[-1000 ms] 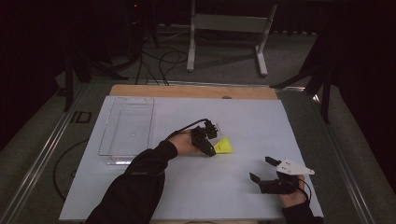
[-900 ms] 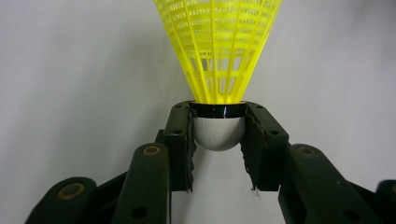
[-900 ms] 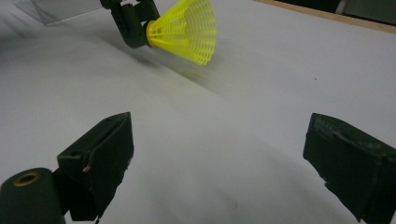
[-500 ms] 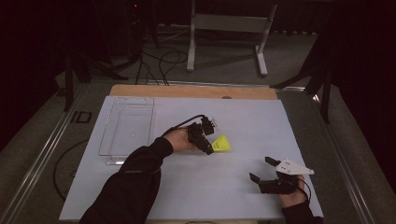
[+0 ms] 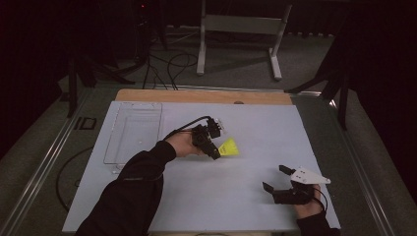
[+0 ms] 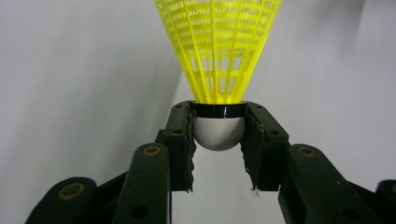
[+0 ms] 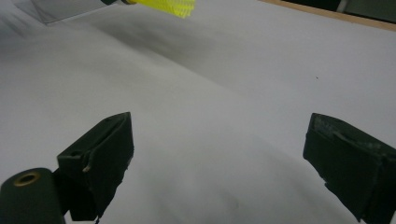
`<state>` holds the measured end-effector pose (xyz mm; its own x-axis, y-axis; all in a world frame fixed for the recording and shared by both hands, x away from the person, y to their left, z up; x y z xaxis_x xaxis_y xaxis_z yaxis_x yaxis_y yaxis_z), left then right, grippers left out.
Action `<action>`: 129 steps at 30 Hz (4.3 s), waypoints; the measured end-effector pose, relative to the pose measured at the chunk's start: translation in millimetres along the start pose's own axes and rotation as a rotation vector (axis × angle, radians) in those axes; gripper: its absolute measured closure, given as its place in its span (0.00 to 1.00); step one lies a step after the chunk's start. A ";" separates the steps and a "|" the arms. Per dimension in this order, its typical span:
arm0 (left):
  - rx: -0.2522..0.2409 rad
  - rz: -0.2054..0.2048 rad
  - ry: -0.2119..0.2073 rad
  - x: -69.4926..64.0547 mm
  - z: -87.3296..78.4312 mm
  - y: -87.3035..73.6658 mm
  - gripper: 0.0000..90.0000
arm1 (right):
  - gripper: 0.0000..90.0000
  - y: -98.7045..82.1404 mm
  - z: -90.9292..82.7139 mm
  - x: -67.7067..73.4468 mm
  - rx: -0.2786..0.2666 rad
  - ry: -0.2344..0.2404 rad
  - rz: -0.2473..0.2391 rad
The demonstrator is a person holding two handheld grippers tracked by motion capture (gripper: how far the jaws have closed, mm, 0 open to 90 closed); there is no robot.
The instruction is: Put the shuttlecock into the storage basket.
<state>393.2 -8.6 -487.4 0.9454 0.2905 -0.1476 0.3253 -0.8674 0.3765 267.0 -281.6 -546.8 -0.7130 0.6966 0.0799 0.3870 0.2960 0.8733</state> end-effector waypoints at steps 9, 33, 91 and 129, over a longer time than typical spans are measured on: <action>-0.015 -0.011 0.014 1.3 -22.3 -1.4 0.73 | 0.10 -0.2 0.1 -0.5 0.000 -0.001 0.001; -0.056 -0.053 0.042 9.9 -74.4 -20.9 0.73 | 0.10 0.5 -0.6 0.2 0.001 -0.004 -0.002; -0.106 -0.420 0.245 50.1 -188.6 -201.2 0.73 | 0.10 1.3 0.7 1.5 0.014 -0.020 -0.013; -0.066 -0.594 0.375 40.3 -150.3 -261.2 0.73 | 0.10 0.8 1.8 2.0 0.021 -0.015 -0.013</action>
<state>349.2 290.4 -454.2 0.5465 0.8371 -0.0245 0.7773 -0.4961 0.3868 266.9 -278.8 -546.8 -0.7094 0.7021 0.0617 0.3904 0.3186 0.8638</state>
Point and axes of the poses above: each handheld gripper's, and its own axes: z roughly forward along the jaws, y roughly out of its top, x roughly to its left, the point moved 4 cm from there along z, roughly forward along the jaws, and after that the axes turned 4 degrees about y, right-handed, at the moved point
